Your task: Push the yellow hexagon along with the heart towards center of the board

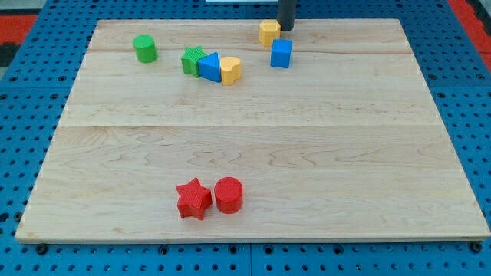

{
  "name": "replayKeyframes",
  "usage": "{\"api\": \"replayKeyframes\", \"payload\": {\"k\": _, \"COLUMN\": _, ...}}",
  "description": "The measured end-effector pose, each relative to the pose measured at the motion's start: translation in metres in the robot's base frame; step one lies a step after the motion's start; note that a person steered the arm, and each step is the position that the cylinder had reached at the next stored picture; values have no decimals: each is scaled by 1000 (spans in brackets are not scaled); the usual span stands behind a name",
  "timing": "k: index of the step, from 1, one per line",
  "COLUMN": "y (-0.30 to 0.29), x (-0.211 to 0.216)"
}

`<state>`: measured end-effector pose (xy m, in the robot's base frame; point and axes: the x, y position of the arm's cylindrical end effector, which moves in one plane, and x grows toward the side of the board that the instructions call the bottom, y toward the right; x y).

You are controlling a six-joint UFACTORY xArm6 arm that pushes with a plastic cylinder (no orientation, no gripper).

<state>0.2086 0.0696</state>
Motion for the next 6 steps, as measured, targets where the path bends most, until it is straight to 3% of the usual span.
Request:
{"api": "replayKeyframes", "payload": {"k": 3, "y": -3, "x": -7}}
{"api": "replayKeyframes", "payload": {"k": 5, "y": -72, "x": 4}}
{"api": "replayKeyframes", "payload": {"k": 6, "y": -85, "x": 53}}
